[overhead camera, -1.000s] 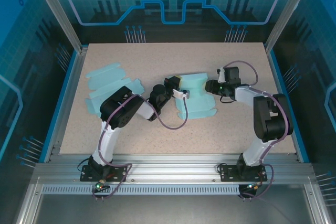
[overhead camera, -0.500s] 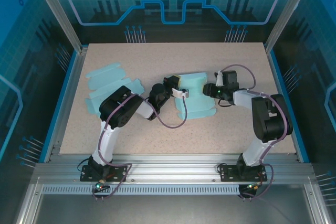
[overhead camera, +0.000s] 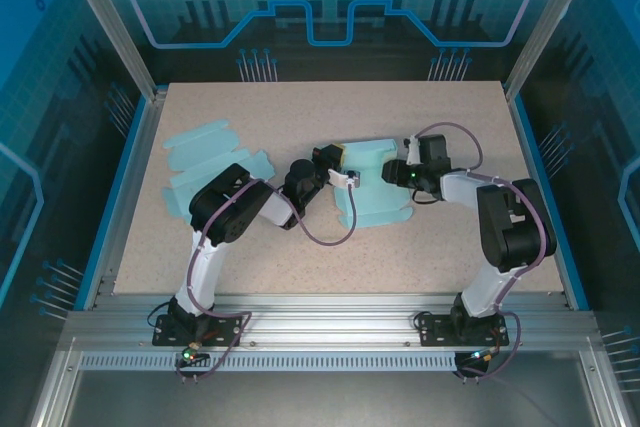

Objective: Fold the paper box

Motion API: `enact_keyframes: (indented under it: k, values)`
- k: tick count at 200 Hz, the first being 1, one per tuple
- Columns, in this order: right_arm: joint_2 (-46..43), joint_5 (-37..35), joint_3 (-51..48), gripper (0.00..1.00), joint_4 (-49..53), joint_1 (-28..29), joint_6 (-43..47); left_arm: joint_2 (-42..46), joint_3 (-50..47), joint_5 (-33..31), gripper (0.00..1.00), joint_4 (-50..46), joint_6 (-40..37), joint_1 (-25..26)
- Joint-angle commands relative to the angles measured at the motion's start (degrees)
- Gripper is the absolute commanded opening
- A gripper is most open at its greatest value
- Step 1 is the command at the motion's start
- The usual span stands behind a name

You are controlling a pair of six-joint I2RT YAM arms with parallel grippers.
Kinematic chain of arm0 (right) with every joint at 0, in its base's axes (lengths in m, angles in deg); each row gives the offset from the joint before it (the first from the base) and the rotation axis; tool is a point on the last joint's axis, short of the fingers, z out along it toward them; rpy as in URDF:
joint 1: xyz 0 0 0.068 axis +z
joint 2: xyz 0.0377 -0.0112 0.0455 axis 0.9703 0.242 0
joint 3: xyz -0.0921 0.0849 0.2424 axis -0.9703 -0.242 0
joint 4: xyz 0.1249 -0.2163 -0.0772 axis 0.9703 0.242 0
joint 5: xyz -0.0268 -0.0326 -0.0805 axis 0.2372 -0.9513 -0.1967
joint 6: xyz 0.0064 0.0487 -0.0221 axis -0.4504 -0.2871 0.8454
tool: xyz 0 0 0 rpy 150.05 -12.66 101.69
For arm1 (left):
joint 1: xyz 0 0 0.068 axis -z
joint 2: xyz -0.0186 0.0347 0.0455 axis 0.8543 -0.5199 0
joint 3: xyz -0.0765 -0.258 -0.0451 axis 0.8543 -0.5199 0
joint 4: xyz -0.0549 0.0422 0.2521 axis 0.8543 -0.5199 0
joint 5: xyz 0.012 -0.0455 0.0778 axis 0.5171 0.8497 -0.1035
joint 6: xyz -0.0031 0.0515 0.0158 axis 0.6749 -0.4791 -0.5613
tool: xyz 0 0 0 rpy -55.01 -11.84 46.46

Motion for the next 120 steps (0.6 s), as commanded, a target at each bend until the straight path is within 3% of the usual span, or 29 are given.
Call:
enact_keyframes:
  k: [1, 120]
  values:
    - [0.0, -3.8, 1.9, 0.48, 0.6, 1.0, -0.3, -0.2, -0.8, 2.9, 0.00, -2.6, -0.8, 0.6]
    - [4.9, -19.4, 7.4, 0.44, 0.8, 4.8, -0.7, 0.5, -1.0, 4.0, 0.00, -4.0, 1.5, 0.6]
